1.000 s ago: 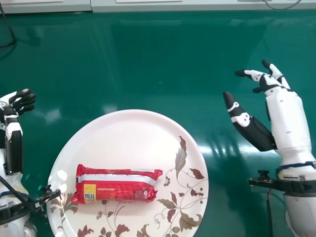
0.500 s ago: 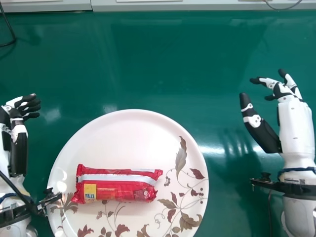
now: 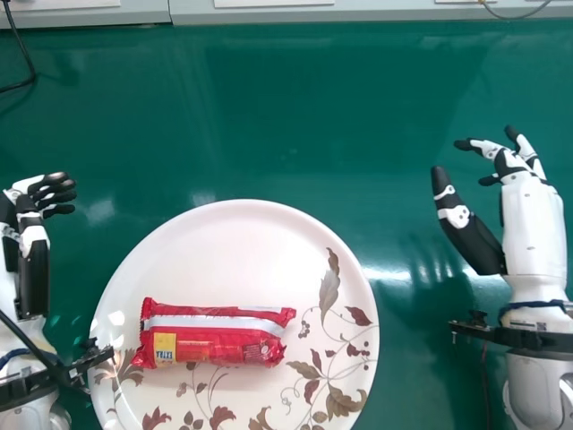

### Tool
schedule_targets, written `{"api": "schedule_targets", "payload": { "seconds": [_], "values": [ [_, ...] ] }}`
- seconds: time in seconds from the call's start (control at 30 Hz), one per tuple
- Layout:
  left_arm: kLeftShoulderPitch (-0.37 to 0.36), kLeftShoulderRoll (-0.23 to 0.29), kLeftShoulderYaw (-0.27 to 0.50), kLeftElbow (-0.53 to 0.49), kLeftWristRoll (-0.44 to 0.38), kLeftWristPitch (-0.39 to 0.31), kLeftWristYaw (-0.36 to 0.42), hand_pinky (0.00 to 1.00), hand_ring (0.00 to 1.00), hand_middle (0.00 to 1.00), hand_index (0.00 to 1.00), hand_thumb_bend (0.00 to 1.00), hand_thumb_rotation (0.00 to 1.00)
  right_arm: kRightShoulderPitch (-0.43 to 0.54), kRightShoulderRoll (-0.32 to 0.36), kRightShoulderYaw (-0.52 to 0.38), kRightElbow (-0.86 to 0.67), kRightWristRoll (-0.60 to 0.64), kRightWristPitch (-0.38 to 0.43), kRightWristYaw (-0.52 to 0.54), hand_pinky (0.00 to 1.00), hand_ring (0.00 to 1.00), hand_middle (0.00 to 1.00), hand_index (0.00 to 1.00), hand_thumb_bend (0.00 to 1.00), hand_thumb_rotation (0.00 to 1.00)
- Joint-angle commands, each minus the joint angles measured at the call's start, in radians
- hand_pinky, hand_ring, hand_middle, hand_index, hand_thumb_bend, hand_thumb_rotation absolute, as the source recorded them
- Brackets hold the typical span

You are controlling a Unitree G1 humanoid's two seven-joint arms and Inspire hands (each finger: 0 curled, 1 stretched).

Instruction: Pick up biscuit and place it in the plate

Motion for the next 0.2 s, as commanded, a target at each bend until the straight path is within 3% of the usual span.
{"api": "schedule_targets", "payload": {
  "seconds": [0.0, 0.17],
  "values": [
    [0.005, -0.007, -0.011, 0.051, 0.008, -0.013, 0.011, 0.54, 0.61, 0.63, 0.65, 0.12, 0.28, -0.002, -0.003, -0.004, 0.014, -0.003, -0.005, -0.021, 0.53, 0.69, 0.80, 0.75, 0.77, 0.42],
    [-0.007, -0.007, -0.011, 0.061, 0.021, -0.013, 0.023, 0.52, 0.60, 0.63, 0.65, 0.12, 0.31, -0.016, -0.011, -0.002, 0.034, 0.002, -0.011, -0.039, 0.54, 0.69, 0.79, 0.75, 0.77, 0.41]
  ]
}}
